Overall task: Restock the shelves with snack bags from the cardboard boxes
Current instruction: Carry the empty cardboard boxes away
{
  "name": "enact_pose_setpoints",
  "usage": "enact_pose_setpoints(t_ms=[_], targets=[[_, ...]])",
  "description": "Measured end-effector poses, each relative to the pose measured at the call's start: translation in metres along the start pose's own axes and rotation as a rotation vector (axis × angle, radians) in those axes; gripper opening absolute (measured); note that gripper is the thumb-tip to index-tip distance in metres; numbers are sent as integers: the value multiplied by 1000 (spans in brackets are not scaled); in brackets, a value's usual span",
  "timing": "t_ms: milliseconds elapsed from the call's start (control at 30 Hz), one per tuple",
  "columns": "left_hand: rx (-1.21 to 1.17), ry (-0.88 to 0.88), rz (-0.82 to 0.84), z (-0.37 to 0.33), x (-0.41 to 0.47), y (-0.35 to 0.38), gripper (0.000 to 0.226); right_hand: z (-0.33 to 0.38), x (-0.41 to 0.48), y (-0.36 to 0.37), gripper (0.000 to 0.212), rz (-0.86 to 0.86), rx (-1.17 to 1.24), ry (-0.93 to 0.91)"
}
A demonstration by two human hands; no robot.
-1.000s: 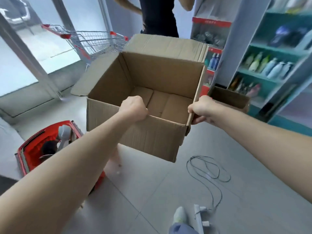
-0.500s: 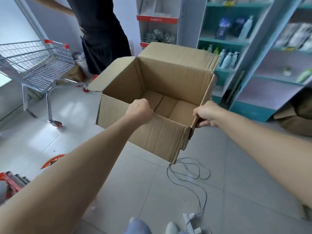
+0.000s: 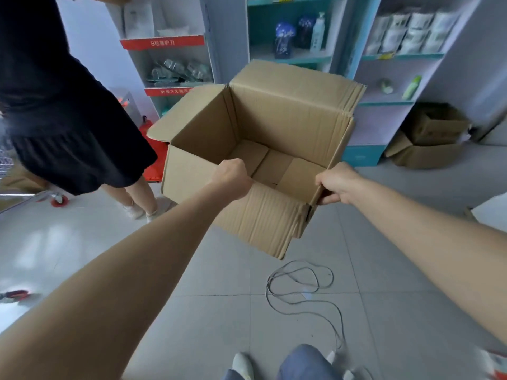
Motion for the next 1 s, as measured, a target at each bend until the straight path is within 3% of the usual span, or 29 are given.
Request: enact_pose_setpoints(t_ms=[100,433,600,1000], targets=[[3,32,30,-11,33,3,23,4,23,-7,29,-38,53,52],[-35,65,95,-47,129,21,26,39,103,-29,34,-49,84,120],[-98,106,109,-50,171,25,43,56,132,-31,39,-53,136,173],[-148,320,284,-63,298,33,55,91,213,-27,16,-164,279,322]])
Point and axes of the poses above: each hand's wrist, its own x-axis towards the middle knuckle, its own y-axis out of the palm, z = x × y, the point moved 5 cm from there along x, towards the middle knuckle, and after that the axes turned 5 degrees about y, right-handed, at the moved point
